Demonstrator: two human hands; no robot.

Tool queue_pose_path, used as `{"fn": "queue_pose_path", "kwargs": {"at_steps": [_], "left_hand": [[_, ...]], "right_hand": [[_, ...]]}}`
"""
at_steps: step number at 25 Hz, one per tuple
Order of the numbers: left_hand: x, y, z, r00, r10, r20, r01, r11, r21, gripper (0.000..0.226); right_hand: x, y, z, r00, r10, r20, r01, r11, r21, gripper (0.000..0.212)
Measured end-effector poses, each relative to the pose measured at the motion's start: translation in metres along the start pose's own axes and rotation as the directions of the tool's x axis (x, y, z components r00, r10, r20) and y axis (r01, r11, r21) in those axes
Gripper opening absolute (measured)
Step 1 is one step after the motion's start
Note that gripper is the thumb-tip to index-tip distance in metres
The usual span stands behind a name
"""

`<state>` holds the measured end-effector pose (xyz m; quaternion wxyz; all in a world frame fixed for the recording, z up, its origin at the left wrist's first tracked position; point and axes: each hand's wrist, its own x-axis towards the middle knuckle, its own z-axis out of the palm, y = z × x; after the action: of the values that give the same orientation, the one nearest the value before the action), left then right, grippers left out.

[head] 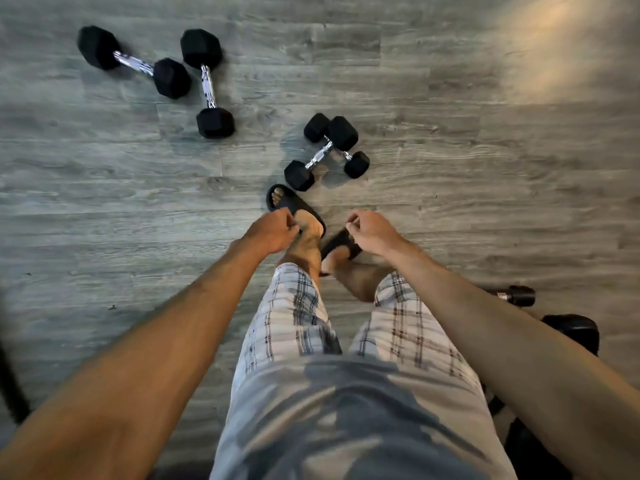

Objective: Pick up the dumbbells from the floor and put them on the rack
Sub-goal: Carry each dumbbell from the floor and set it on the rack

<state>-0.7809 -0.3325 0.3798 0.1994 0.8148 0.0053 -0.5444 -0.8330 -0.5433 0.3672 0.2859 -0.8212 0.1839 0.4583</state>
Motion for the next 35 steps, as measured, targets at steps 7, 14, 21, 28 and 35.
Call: {"fn": "queue_pose_path", "kwargs": {"at_steps": [7,14,21,28,35], "left_hand": [[0.186,0.007,0.009,0.999,-0.012,-0.044,0.01,0.999,-0.051,0.025],[0.379,-0.011,0.059,0.996,-0.054,-0.077,0.045,0.993,-0.105,0.028],[0.492,-0.026,0.103,0.995,-0.064,-0.077,0.057,0.995,-0.088,0.049],[0.509,-0.025,0.116,0.986,-0.131,-0.099,0.125,0.99,-0.069,0.032],[0.405,-0.008,0.074,0.997,-0.045,-0.06,0.038,0.993,-0.109,0.027]], "right_hand": [[0.182,0.013,0.02,0.95,0.306,0.066,-0.287,0.767,0.573,0.021],[0.374,0.05,0.069,0.858,0.429,0.281,-0.378,0.158,0.912,0.03],[0.469,0.076,0.106,0.852,0.378,0.363,-0.353,-0.097,0.931,0.037],[0.476,0.067,0.105,0.87,0.364,0.333,-0.308,-0.128,0.943,0.046],[0.374,0.032,0.067,0.866,0.391,0.311,-0.31,-0.069,0.948,0.048]]}}
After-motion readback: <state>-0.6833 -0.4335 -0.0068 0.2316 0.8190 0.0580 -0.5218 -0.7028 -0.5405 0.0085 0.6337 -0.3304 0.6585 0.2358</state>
